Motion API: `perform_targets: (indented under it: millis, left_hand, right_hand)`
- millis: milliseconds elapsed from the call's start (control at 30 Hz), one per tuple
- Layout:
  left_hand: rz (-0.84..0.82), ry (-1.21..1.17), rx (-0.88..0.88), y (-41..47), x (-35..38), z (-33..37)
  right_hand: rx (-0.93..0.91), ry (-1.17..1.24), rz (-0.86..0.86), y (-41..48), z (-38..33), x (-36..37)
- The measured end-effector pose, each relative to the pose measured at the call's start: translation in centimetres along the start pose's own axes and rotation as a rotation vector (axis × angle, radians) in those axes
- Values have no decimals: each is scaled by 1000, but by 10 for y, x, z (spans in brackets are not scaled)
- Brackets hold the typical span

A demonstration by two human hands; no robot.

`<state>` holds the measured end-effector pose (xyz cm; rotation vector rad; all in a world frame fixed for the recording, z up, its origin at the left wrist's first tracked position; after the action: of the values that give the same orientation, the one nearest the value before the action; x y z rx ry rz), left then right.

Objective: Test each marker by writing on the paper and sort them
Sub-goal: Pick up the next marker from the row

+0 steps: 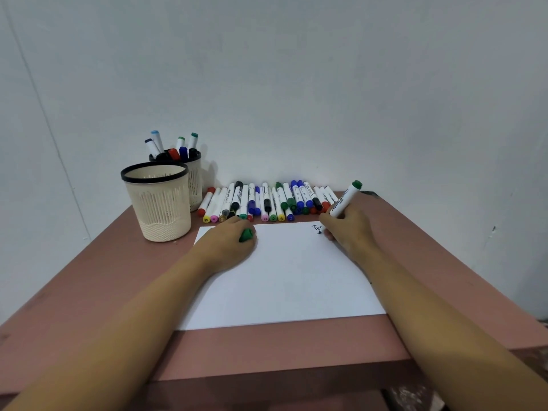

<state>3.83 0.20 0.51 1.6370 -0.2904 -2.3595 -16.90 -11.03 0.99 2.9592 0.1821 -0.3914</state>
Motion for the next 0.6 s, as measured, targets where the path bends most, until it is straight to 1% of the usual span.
perform_targets:
  millis: [167,367,500,600]
  left_hand:
    - [-6,0,2,0,0,-1]
    - [-6,-15,7,1,1,-2]
    - [-5,-15,9,0,1,-2]
    - [-8,-16,10,0,0,-3]
  right_hand:
    - [-9,-39,-21,-1,-1,0]
    - [49,57,75,1,1,-4]
    - [49,-2,39,-2,-1,-2]
    - [35,-29,46,-2,-1,-1]
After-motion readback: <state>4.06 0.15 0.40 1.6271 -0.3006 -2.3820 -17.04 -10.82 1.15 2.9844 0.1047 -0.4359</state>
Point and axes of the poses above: each hand's wrist, its own y-axis towards the middle knuckle, its own x-axis out of the palm, z = x × y, the point moved 2 cm from there along y, towards the middle knuckle, and after that the axes turned 6 degrees about x, right-handed, at the moved point
